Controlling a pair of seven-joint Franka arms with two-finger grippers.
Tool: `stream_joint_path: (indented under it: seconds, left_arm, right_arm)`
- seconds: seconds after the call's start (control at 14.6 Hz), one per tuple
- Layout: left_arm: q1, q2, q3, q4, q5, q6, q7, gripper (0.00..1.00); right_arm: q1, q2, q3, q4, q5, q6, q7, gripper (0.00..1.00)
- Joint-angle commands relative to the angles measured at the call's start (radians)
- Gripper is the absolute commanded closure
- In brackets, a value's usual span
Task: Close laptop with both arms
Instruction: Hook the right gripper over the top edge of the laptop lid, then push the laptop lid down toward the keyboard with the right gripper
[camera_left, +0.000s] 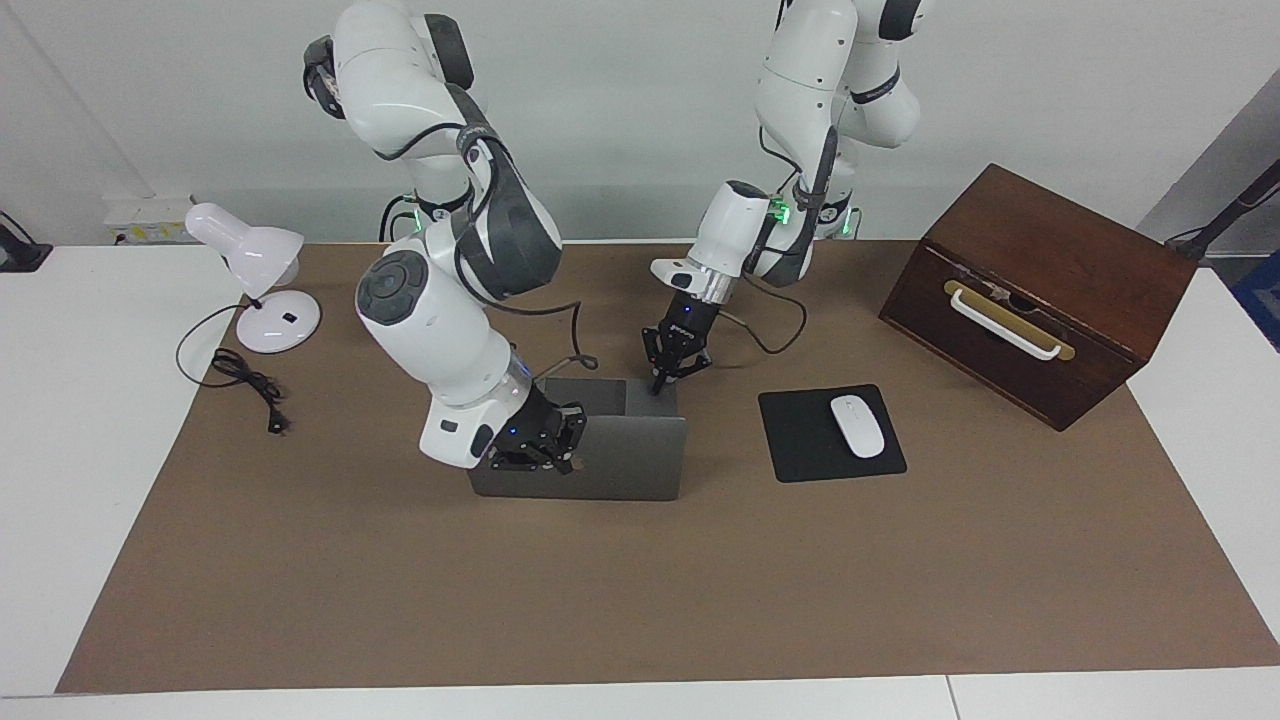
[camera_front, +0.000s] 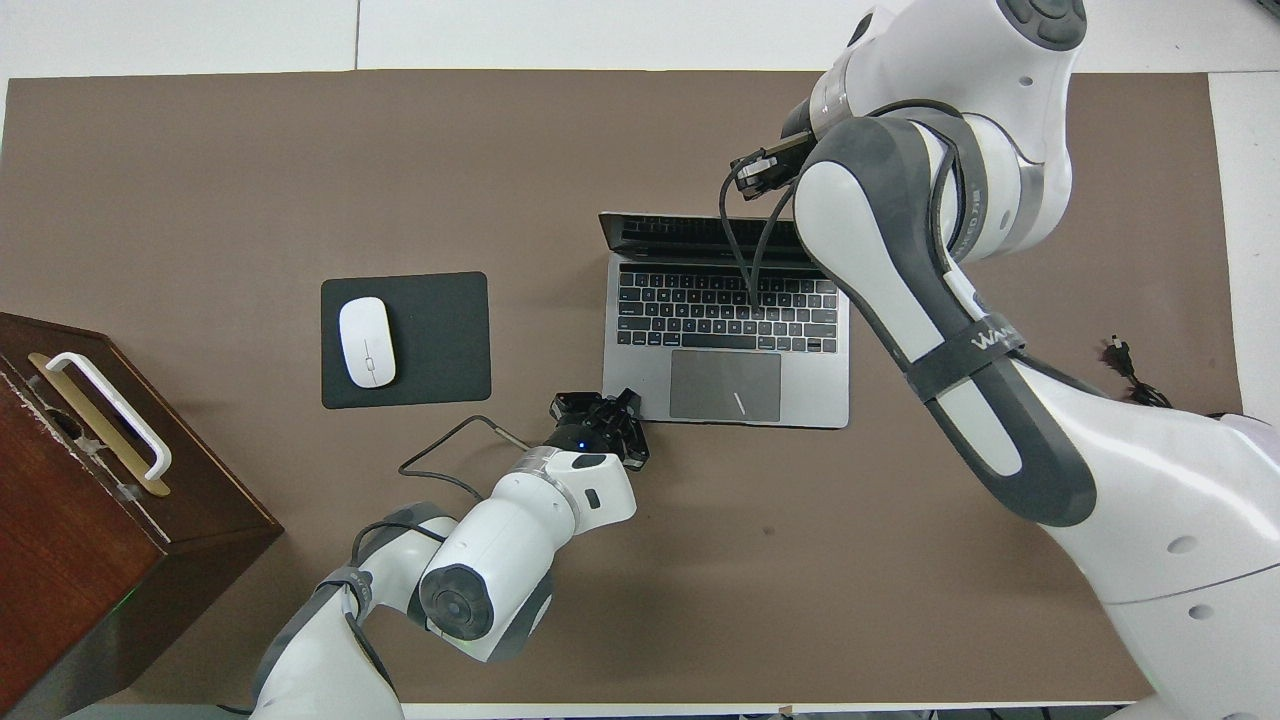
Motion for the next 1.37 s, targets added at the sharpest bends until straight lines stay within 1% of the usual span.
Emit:
stream_joint_path:
  seconds: [0.0, 0.34, 0.48, 0.62, 0.82, 1.03, 1.3]
  left_arm:
    - [-0.009, 0.073, 0.018, 0.015, 0.002, 0.017, 0.024, 1.00]
    - [-0.007, 0.077, 0.018, 0.024, 0.006, 0.017, 0.024, 1.00]
    - [0.005, 0.077, 0.019, 0.024, 0.050, 0.017, 0.024, 1.00]
    - [0.030, 0.080, 0.018, 0.024, 0.084, 0.016, 0.024, 1.00]
    - [0.030, 0.081, 0.019, 0.023, 0.085, 0.016, 0.027, 1.00]
    - [0.030, 0.081, 0.019, 0.023, 0.087, 0.016, 0.028, 1.00]
    - [0.030, 0.081, 0.018, 0.021, 0.087, 0.016, 0.034, 1.00]
  right_arm:
    - [-0.008, -0.050, 0.005, -0.074, 0.015, -0.023, 0.015, 1.00]
    - [-0.018, -0.064, 0.007, -0.082, 0.018, -0.106, 0.038, 1.00]
    - [-0.018, -0.070, 0.007, -0.083, 0.018, -0.137, 0.079, 1.00]
    - [-0.017, -0.090, 0.007, -0.123, 0.018, -0.134, 0.089, 1.00]
    - [-0.017, -0.113, 0.007, -0.177, 0.021, -0.129, 0.089, 1.00]
    - [-0.014, -0.132, 0.007, -0.217, 0.021, -0.119, 0.090, 1.00]
    - [-0.009, -0.145, 0.007, -0.246, 0.021, -0.096, 0.096, 1.00]
